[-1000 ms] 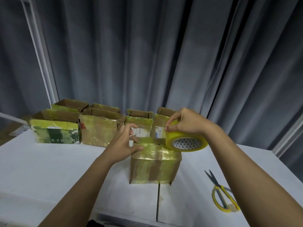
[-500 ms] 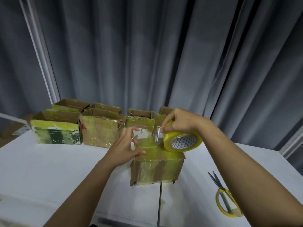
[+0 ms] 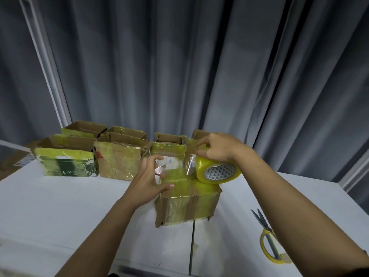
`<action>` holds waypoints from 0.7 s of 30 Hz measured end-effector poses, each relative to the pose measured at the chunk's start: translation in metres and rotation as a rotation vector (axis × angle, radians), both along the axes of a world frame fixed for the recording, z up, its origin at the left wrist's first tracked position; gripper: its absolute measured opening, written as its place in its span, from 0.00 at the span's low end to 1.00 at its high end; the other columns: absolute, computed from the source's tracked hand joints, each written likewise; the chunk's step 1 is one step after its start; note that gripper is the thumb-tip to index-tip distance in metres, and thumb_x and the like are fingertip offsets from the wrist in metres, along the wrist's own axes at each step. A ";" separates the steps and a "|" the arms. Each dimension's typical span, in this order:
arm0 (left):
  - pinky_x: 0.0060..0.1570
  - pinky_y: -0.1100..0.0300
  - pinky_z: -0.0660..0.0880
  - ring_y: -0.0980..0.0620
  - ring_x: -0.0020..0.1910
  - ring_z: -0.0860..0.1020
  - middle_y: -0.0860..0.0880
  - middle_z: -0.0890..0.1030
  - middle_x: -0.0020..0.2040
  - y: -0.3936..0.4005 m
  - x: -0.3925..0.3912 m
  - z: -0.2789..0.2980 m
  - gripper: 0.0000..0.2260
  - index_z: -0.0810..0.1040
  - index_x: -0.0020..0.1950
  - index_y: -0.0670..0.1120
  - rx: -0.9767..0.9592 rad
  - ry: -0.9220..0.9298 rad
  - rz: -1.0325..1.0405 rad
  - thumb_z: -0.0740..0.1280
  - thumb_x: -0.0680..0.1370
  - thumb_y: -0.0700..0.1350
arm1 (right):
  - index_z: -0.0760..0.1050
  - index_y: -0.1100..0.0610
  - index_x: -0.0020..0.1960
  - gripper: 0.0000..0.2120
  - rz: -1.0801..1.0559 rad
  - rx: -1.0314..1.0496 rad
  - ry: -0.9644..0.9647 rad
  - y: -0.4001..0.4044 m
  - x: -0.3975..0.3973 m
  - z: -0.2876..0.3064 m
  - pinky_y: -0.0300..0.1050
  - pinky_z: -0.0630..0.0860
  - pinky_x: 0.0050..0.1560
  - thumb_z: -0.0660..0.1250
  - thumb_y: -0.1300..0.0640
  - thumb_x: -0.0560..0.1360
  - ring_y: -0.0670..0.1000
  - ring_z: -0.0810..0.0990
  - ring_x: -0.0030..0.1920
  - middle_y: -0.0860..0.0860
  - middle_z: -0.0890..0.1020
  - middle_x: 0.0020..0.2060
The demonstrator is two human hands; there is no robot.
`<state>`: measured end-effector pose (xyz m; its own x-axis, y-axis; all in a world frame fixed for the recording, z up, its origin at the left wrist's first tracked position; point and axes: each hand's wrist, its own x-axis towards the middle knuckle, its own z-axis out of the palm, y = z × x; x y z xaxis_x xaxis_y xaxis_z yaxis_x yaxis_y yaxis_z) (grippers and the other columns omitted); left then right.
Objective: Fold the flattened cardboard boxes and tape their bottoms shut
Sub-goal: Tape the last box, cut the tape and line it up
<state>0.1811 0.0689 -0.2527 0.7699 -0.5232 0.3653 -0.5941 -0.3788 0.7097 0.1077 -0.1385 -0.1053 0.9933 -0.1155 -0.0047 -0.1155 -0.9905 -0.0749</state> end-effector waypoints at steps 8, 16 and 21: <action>0.43 0.63 0.73 0.67 0.47 0.77 0.53 0.64 0.58 -0.003 -0.002 -0.003 0.36 0.58 0.61 0.60 -0.034 0.001 0.050 0.79 0.65 0.50 | 0.81 0.45 0.49 0.15 -0.141 0.548 -0.092 -0.031 -0.013 -0.011 0.47 0.75 0.54 0.64 0.36 0.73 0.49 0.78 0.54 0.43 0.80 0.50; 0.42 0.67 0.73 0.69 0.45 0.78 0.51 0.64 0.59 -0.004 -0.007 -0.005 0.39 0.56 0.63 0.56 -0.129 0.045 0.090 0.80 0.64 0.46 | 0.79 0.43 0.48 0.07 -0.123 0.396 -0.134 -0.022 -0.009 -0.014 0.50 0.76 0.55 0.67 0.42 0.72 0.51 0.78 0.53 0.43 0.78 0.48; 0.41 0.75 0.70 0.71 0.46 0.77 0.45 0.70 0.60 -0.005 -0.008 -0.015 0.39 0.55 0.61 0.56 -0.247 0.134 0.118 0.80 0.63 0.46 | 0.79 0.46 0.57 0.23 -0.076 0.105 -0.112 0.000 0.000 -0.008 0.47 0.75 0.51 0.65 0.33 0.71 0.51 0.76 0.52 0.48 0.80 0.53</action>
<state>0.1728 0.0641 -0.2682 0.8702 -0.3352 0.3610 -0.4507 -0.2458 0.8582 0.1079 -0.1385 -0.1137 0.9767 -0.1949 0.0895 -0.1748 -0.9652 -0.1944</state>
